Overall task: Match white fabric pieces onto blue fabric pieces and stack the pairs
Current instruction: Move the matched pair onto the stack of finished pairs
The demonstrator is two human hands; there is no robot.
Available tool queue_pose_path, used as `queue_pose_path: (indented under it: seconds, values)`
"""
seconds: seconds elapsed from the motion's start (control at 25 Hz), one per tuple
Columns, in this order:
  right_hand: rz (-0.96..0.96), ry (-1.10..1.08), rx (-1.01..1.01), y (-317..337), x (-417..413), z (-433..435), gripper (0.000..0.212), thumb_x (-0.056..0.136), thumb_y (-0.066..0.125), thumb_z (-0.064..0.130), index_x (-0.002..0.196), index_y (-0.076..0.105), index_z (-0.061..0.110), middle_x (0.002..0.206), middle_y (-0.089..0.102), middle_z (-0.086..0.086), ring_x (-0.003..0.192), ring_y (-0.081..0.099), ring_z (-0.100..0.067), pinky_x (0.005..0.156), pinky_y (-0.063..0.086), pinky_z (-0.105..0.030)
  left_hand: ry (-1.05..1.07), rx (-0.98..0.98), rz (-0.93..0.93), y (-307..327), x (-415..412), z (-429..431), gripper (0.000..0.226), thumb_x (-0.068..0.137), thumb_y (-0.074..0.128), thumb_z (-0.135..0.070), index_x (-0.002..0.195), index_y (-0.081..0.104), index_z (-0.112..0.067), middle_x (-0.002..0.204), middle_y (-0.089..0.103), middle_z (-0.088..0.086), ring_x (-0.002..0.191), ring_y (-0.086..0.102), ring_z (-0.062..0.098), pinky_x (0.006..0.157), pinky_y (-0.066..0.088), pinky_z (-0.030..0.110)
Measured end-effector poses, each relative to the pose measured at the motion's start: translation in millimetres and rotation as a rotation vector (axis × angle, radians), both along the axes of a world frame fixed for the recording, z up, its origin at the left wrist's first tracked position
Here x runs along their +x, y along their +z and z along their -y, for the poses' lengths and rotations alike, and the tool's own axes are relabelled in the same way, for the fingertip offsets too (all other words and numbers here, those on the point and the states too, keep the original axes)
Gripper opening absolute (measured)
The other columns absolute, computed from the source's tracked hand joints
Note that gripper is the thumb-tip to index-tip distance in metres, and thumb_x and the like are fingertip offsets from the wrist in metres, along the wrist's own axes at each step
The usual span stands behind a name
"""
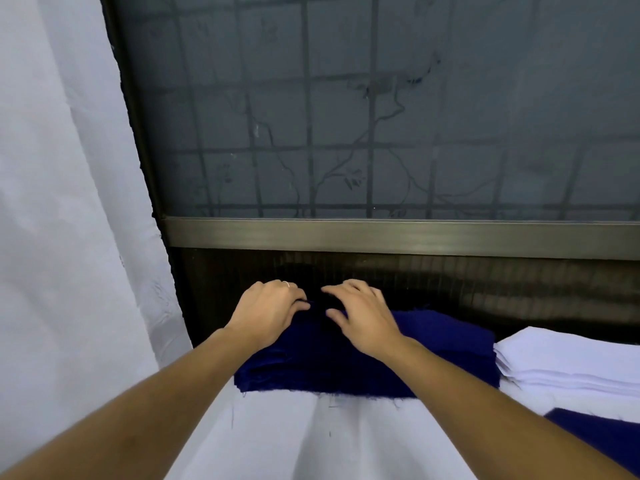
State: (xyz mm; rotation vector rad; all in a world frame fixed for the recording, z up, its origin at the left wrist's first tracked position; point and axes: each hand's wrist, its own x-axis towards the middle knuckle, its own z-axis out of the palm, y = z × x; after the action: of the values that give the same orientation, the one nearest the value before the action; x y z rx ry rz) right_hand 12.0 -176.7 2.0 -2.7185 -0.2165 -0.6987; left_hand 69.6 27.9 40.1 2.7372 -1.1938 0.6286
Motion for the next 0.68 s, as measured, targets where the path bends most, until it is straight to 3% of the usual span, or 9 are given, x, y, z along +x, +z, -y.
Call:
queue_pose_path:
  seconds: [0.16, 0.32, 0.44, 0.56, 0.68]
  values:
    - [0.038, -0.020, 0.091, 10, 4, -27, 0.028, 0.101, 0.055, 0.036, 0.127, 0.063, 0.035, 0.129, 0.057, 0.006, 0.131, 0.039, -0.017, 0.110, 0.029, -0.035, 0.003, -0.117, -0.008, 16, -20, -4, 0.027, 0.104, 0.045, -0.045, 0.119, 0.065, -0.035, 0.112, 0.066, -0.012, 0.102, 0.064, 0.012, 0.085, 0.056, 0.037]
    - [0.052, -0.088, 0.053, 20, -14, -6, 0.026, 0.098, 0.058, 0.044, 0.120, 0.068, 0.035, 0.116, 0.063, 0.007, 0.125, 0.044, -0.014, 0.106, 0.028, -0.034, 0.023, -0.283, -0.014, 31, -33, -13, 0.027, 0.100, 0.049, -0.050, 0.113, 0.067, -0.033, 0.098, 0.070, -0.009, 0.087, 0.066, 0.012, 0.077, 0.057, 0.036]
    - [0.031, -0.120, 0.031, 31, -36, 13, 0.019, 0.096, 0.060, 0.044, 0.111, 0.066, 0.034, 0.110, 0.064, 0.010, 0.119, 0.048, -0.012, 0.107, 0.030, -0.035, -0.019, -0.381, -0.052, 39, -48, -11, 0.026, 0.099, 0.052, -0.050, 0.108, 0.066, -0.029, 0.081, 0.068, -0.009, 0.070, 0.062, 0.006, 0.065, 0.055, 0.031]
    - [0.052, -0.112, 0.042, 40, -63, 33, 0.012, 0.095, 0.065, 0.038, 0.092, 0.055, 0.033, 0.084, 0.060, 0.015, 0.096, 0.055, -0.012, 0.100, 0.038, -0.038, -0.044, -0.498, -0.034, 52, -60, -8, 0.025, 0.099, 0.054, -0.050, 0.099, 0.064, -0.027, 0.060, 0.060, -0.007, 0.052, 0.055, 0.006, 0.052, 0.046, 0.028]
    - [0.046, -0.148, 0.057, 50, -92, 60, 0.008, 0.094, 0.068, 0.036, 0.092, 0.061, 0.031, 0.079, 0.066, 0.015, 0.098, 0.061, -0.015, 0.099, 0.042, -0.041, -0.031, -0.575, -0.033, 65, -66, -10, 0.028, 0.098, 0.054, -0.053, 0.097, 0.063, -0.027, 0.065, 0.064, -0.004, 0.059, 0.059, 0.011, 0.054, 0.043, 0.031]
